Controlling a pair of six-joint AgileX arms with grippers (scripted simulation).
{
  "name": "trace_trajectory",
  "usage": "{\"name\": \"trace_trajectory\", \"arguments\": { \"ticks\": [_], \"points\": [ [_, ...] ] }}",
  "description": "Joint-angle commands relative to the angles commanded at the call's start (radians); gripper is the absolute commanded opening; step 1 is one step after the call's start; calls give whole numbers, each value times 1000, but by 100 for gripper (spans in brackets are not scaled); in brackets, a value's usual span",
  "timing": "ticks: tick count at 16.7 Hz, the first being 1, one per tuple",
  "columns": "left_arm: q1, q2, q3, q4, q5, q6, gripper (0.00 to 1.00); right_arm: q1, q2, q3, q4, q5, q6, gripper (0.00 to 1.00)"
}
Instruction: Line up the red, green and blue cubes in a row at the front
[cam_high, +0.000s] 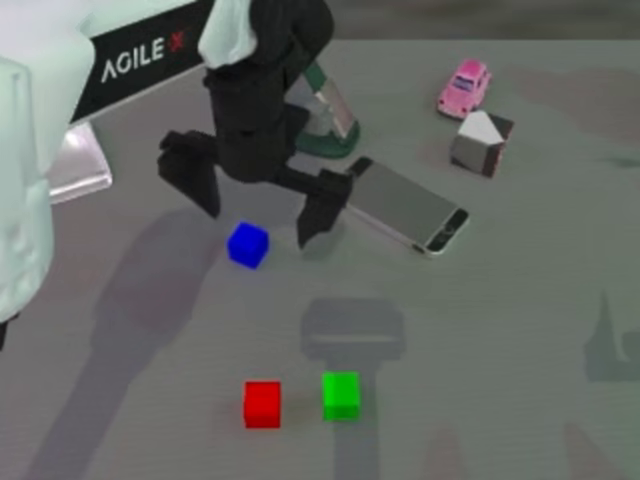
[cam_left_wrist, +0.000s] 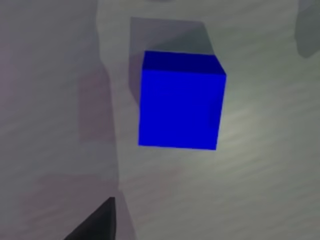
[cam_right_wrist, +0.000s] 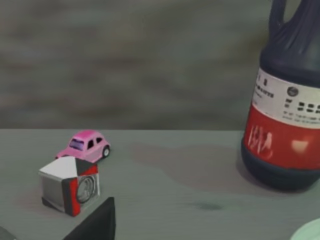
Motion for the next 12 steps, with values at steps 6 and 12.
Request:
{"name": "trace_trajectory", "arguments": {
  "ticks": [6,12],
  "points": [
    [73,41,69,-10,2,124,100,0,0,0,0,0,0,100],
    [72,59,9,65,3,122,100,0,0,0,0,0,0,100]
  ]
}}
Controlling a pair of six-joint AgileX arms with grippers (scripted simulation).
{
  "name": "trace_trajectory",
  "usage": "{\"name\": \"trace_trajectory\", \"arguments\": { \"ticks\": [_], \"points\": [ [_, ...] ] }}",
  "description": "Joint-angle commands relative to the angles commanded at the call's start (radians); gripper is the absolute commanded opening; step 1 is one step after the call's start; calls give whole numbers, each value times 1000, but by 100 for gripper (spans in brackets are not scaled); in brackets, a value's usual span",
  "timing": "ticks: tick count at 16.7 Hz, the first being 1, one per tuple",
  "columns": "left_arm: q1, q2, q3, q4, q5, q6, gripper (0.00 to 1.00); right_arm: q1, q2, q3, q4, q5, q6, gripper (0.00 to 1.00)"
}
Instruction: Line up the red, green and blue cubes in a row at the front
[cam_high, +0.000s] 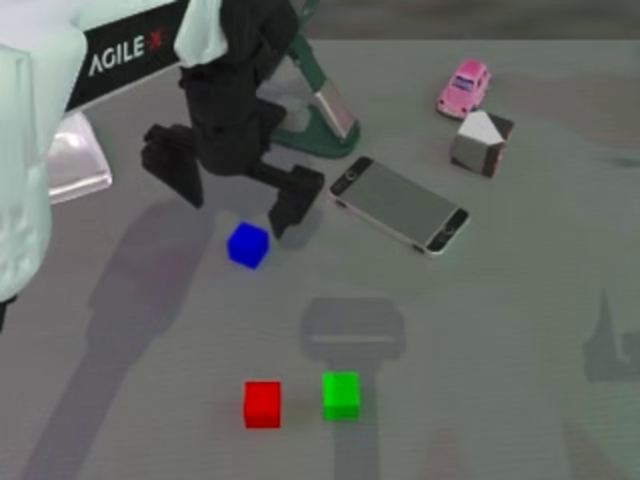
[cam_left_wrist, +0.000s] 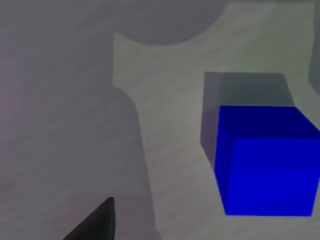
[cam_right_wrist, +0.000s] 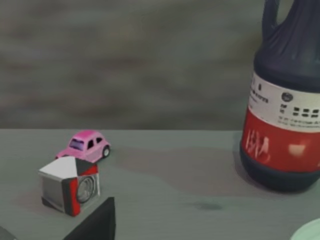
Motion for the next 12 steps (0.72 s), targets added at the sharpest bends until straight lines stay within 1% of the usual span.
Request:
{"name": "trace_trajectory", "arguments": {
  "ticks": [5,10,12],
  "points": [
    [2,61,-131,201,1,4,100,0,0,0,0,0,0,100],
    [2,72,-149,224,1,4,100,0,0,0,0,0,0,100],
    [2,72,-149,224,1,4,85,0,0,0,0,0,0,100]
  ]
}}
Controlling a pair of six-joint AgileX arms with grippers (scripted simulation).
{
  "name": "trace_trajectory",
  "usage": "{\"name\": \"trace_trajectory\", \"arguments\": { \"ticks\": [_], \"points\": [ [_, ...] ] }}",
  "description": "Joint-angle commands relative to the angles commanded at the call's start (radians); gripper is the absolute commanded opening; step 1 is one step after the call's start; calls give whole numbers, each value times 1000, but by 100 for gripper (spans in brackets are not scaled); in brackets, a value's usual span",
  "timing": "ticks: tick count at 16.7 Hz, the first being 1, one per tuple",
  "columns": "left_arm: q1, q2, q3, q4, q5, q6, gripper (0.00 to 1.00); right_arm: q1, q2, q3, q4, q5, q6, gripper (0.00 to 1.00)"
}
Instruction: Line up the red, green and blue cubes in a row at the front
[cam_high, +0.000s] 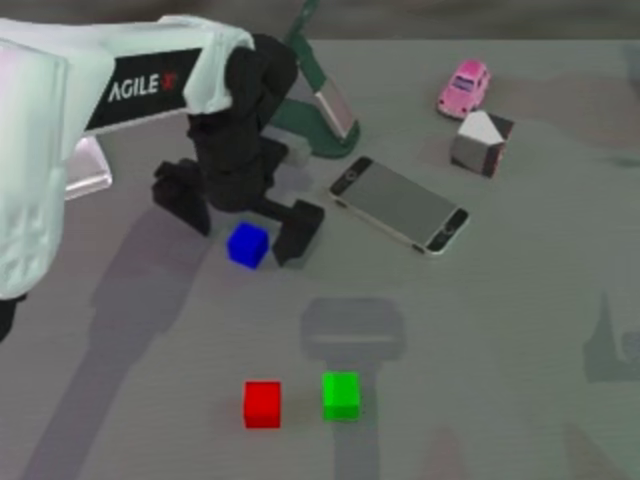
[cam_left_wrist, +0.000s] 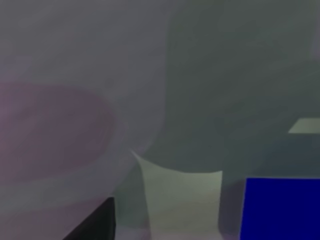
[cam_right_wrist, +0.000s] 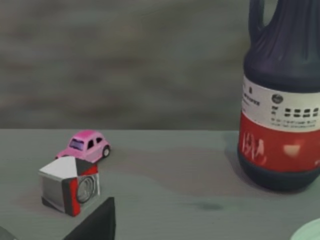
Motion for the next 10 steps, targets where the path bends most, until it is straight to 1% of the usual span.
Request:
{"name": "trace_trajectory", "arguments": {
  "ticks": [10],
  "points": [
    [0,0,0,0,0,0,10,0,0,0,0,0,0,100]
  ]
}}
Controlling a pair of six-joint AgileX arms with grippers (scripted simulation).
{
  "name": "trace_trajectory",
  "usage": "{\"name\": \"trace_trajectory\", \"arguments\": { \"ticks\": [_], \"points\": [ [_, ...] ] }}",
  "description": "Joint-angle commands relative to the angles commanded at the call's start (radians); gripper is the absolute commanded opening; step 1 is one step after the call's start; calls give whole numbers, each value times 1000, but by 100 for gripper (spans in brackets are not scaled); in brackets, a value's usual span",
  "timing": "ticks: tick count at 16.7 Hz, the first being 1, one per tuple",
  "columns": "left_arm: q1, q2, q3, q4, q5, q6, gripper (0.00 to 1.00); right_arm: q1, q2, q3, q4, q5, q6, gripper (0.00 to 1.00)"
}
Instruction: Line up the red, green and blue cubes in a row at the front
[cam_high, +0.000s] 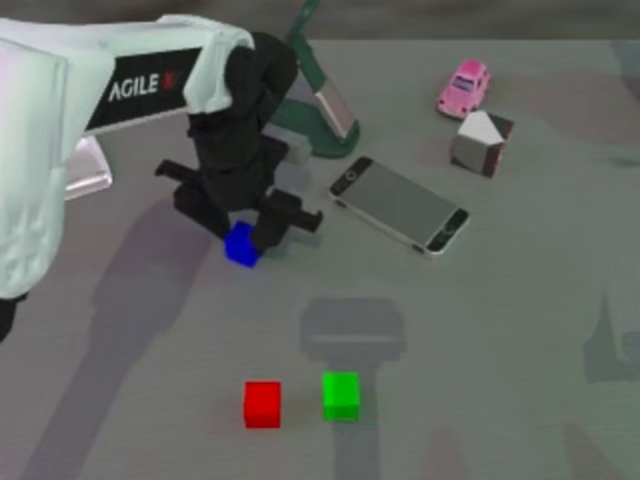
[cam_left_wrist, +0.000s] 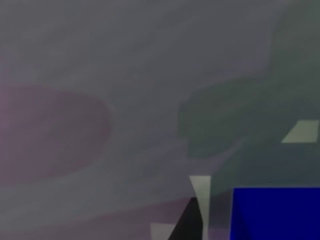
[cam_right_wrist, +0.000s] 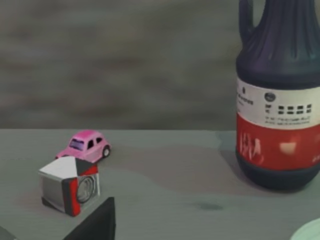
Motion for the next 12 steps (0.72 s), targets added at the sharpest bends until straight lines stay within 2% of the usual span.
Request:
{"name": "trace_trajectory", "arguments": {
  "ticks": [1,2,12],
  "points": [
    [0,0,0,0,0,0,2,0,0,0,0,0,0,100],
    [0,0,0,0,0,0,0,0,0,0,0,0,0,100],
    [-2,-43,28,-28,0,1,0,0,0,0,0,0,0,100]
  ]
}}
